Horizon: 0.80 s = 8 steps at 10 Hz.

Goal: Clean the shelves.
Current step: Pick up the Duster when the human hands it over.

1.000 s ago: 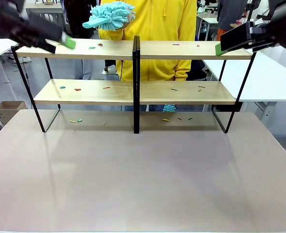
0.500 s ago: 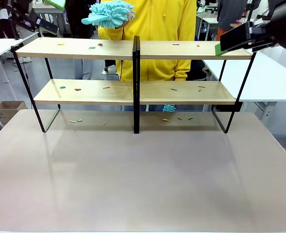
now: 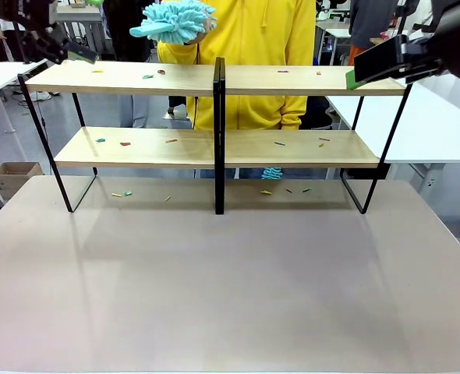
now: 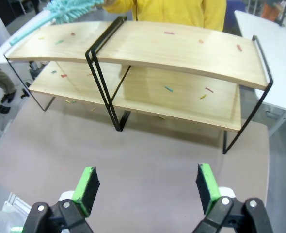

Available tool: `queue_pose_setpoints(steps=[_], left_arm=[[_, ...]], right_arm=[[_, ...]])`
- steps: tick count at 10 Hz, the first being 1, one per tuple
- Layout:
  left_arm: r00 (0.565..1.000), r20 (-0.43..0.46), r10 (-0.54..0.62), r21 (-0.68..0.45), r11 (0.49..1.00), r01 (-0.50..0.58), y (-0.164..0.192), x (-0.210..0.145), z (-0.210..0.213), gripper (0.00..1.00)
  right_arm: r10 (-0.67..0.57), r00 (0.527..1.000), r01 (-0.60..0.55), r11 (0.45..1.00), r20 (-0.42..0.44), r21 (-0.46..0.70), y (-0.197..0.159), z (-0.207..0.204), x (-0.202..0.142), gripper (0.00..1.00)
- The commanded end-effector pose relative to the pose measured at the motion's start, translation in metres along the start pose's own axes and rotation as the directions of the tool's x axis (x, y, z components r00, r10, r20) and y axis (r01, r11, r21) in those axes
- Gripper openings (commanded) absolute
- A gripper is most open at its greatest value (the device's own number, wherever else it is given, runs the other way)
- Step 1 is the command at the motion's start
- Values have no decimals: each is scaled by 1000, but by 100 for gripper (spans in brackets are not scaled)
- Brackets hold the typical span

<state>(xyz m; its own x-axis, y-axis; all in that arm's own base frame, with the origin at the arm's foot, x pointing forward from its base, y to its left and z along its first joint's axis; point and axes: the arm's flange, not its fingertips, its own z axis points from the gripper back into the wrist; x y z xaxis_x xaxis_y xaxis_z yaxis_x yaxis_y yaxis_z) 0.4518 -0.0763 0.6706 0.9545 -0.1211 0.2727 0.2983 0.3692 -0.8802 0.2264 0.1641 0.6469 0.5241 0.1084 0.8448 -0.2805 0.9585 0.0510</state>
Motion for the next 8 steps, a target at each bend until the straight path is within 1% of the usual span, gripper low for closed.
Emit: queue_pose_setpoints(steps=[1,2,3,5,6,8], left_arm=[[983,87,159,0,987,-159,-14,47,-1,100],[962,124,244,21,968,-249,-6,66,-8,100],[946,151,287,58,953,-299,4,81,-19,100],[931,231,281,121,941,-314,9,92,-34,100],[929,266,258,152,940,-305,8,93,-40,100],[933,259,249,179,937,-300,6,94,-50,100]], right_arm=[[-5,1000,5,1000,2,0,0,1,0,100],[-5,1000,5,1000,2,0,0,1,0,100],[-5,1000,5,1000,2,0,0,1,0,100],[-5,1000,5,1000,2,0,0,1,0,100],[-5,1000,5,1000,2,0,0,1,0,100],[-5,1000,5,1000,2,0,0,1,0,100]])
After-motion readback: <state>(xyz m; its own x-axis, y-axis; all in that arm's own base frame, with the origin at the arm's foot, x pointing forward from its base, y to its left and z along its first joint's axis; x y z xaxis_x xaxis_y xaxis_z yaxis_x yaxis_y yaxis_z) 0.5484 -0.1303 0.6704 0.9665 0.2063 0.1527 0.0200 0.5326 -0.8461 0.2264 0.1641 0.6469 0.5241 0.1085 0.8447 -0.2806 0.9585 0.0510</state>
